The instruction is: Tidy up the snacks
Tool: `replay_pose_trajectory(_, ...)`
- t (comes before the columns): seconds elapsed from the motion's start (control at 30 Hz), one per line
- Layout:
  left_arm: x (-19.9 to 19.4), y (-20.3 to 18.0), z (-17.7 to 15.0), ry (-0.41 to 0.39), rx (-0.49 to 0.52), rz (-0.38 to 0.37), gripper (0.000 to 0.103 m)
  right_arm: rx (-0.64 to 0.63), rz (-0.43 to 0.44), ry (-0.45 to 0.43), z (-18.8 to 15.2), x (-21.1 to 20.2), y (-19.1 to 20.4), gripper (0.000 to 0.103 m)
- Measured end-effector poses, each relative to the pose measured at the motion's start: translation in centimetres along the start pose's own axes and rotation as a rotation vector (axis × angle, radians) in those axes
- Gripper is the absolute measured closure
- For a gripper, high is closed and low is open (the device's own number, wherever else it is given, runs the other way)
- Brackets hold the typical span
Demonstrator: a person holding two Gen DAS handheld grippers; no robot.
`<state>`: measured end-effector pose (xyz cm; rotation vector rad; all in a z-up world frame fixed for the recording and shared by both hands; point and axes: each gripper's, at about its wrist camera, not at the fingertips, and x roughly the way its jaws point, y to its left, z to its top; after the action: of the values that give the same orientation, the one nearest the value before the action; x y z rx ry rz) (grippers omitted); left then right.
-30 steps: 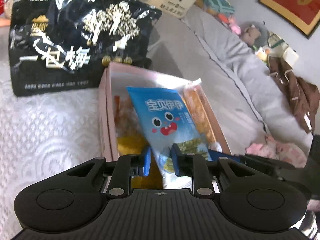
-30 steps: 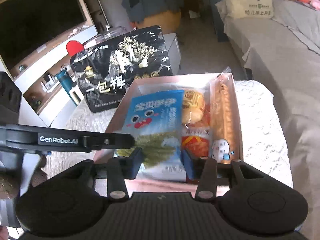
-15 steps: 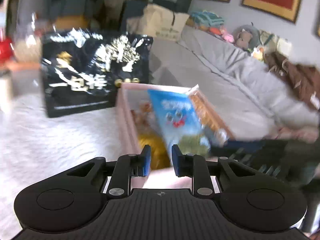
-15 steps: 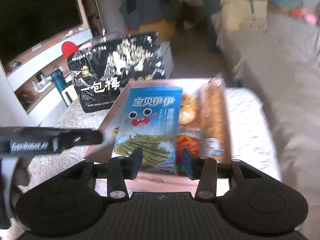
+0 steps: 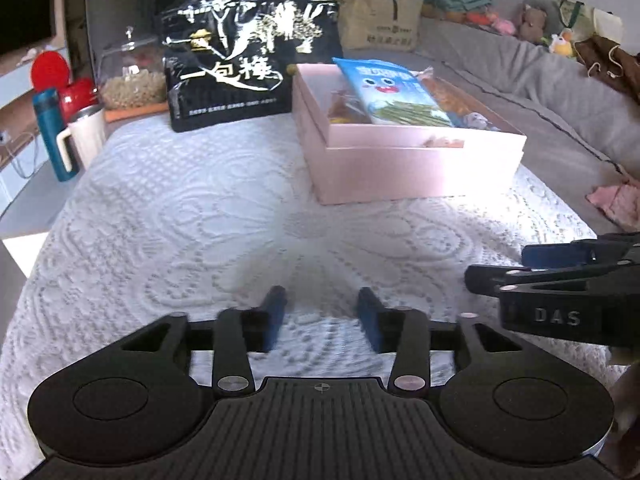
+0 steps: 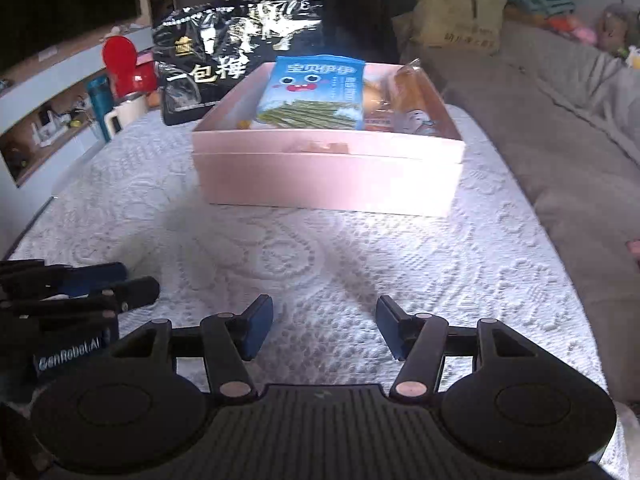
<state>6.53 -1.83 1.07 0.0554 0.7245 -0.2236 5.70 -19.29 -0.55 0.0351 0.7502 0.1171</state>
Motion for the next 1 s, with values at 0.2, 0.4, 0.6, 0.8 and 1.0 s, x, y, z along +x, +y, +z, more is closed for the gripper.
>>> replay_pose_trajectory(0.2,-0.1,-1.0,-0.9,-0.057,-0.005,0.049,0.05,-0.029,-0.045,-0.063,-1.3,-0.1,-0.1,0.022)
replay_pose_trajectory(0.4,-0.2,-1.5,-1.1,-0.073,0.007,0.067,0.05,0.02,-0.06,-0.107,-2.1,0.3,-1.0,0.014)
replay_pose_trajectory(0.6,-0.2,-1.3,-1.2,-0.081,-0.001,0.06,0.05,0.031,-0.061,-0.112,-2.1,0.3,-1.1,0.013)
replay_pose_trajectory(0.8,-0.2,-1.3,-1.2,-0.081,0.0,0.061,0.049,0.026,-0.065,-0.111,-2.2,0.3,-0.9,0.013)
replay_pose_trajectory(1.0,-0.1,-1.3,-1.2,-0.081,-0.001,0.061,0.049,0.026,-0.065,-0.111,-2.2,0.3,-0.9,0.013)
